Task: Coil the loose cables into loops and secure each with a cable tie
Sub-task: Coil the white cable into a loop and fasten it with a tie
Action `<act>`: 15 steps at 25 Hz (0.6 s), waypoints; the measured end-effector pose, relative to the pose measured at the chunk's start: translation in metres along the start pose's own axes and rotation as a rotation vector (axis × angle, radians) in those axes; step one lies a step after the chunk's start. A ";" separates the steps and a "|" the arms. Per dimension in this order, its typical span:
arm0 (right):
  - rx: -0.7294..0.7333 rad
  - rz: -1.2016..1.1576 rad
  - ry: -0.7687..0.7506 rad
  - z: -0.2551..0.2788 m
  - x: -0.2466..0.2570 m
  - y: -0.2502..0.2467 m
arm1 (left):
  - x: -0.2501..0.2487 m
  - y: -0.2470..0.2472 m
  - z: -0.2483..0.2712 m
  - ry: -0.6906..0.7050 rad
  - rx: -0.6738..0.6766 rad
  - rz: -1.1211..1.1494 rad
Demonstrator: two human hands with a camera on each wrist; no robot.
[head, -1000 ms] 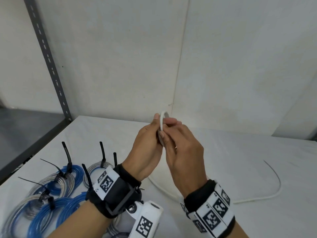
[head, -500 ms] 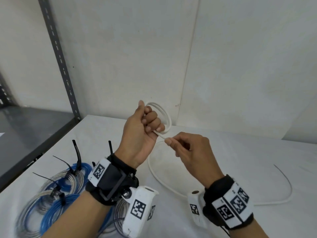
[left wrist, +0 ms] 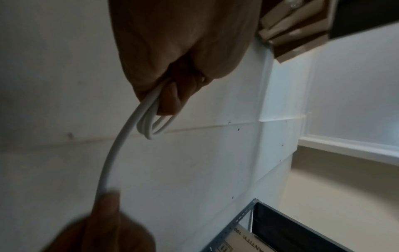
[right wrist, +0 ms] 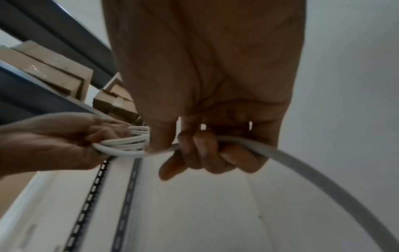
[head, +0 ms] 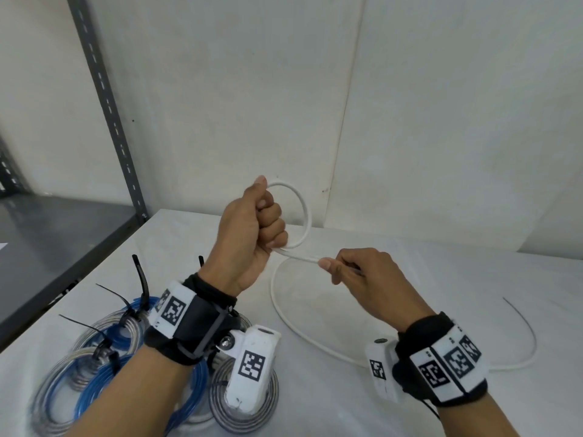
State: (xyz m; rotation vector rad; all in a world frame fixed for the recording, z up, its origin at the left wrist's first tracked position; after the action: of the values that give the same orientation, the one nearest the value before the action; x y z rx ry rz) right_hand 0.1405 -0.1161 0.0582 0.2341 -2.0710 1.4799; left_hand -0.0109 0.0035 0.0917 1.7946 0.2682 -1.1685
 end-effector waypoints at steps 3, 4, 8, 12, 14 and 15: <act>-0.112 0.150 0.137 -0.004 -0.021 -0.017 | -0.010 -0.005 -0.001 -0.011 0.021 -0.059; -0.178 0.193 0.198 -0.005 -0.026 -0.022 | -0.009 -0.003 0.000 -0.017 0.037 -0.090; -0.371 0.030 0.310 -0.004 -0.033 -0.028 | 0.020 0.023 0.007 0.006 0.206 -0.416; -0.412 -0.480 0.217 -0.005 -0.027 -0.034 | 0.060 0.032 0.012 -0.096 0.343 -0.630; -0.329 -0.634 0.170 -0.001 -0.010 -0.033 | 0.068 0.030 0.015 -0.045 0.340 -0.782; -0.292 -0.674 0.140 0.002 0.000 -0.032 | 0.067 0.029 0.016 -0.002 0.334 -0.846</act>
State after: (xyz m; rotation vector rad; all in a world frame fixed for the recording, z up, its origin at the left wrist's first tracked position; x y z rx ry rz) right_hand 0.1549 -0.1296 0.0837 0.6191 -1.8065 0.7601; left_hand 0.0327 -0.0443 0.0532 2.0250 0.9411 -1.8802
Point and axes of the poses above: each hand's wrist, its own z-axis away from the middle knuckle, its own y-axis out of the palm, x = y × z, the point moved 6 cm from there along -z, towards the middle knuckle
